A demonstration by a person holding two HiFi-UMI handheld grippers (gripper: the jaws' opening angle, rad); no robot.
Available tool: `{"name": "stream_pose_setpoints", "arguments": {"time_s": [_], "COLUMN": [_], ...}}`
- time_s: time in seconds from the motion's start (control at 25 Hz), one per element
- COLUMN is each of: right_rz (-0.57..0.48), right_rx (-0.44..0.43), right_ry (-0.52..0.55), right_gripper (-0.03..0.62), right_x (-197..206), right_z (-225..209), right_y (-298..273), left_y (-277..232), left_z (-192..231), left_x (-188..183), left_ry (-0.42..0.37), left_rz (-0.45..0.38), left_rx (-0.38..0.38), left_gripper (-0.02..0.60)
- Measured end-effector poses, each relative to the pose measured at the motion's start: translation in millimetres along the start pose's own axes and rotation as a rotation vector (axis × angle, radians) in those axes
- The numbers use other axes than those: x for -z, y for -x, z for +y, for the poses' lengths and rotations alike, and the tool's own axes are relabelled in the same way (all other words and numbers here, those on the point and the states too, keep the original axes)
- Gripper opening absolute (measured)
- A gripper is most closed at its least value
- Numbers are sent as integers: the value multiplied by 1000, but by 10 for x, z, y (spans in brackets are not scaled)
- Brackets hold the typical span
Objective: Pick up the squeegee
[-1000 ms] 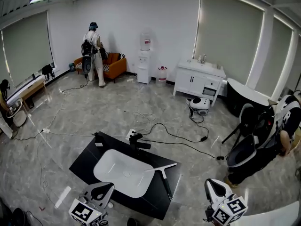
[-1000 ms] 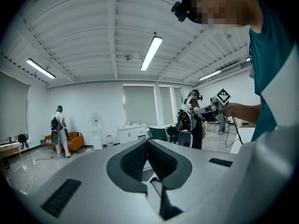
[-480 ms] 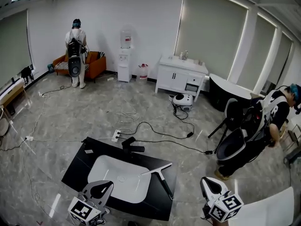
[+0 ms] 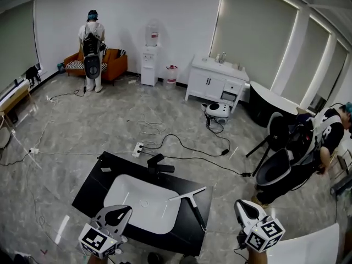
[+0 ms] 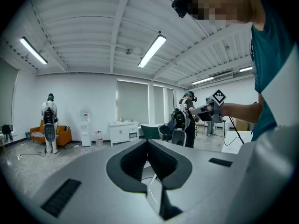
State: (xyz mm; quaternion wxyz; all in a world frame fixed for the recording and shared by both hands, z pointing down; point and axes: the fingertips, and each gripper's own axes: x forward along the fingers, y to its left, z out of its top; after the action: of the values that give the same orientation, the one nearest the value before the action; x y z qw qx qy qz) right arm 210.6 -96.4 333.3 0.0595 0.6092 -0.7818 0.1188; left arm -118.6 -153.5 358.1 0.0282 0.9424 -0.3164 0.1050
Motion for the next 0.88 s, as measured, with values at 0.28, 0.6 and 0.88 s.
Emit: {"name": "stream_pose_setpoints", "arguments": {"time_s": [0.28, 0.6, 0.88], "right_rz": [19, 60, 140], "right_rx": [-80, -133, -169], "right_ry": [6, 6, -12], "right_gripper": [11, 11, 21], "right_x": [-10, 136, 545], "right_z": [-94, -309, -412], "right_y": [-351, -718, -1039], "left_y": [-6, -134, -260], "left_z": [132, 167, 197], "left_x": [44, 144, 375], "left_ry": [4, 20, 51], "left_rz": [29, 52, 93], "left_rx": [-91, -142, -163], "left_gripper": [6, 6, 6]}}
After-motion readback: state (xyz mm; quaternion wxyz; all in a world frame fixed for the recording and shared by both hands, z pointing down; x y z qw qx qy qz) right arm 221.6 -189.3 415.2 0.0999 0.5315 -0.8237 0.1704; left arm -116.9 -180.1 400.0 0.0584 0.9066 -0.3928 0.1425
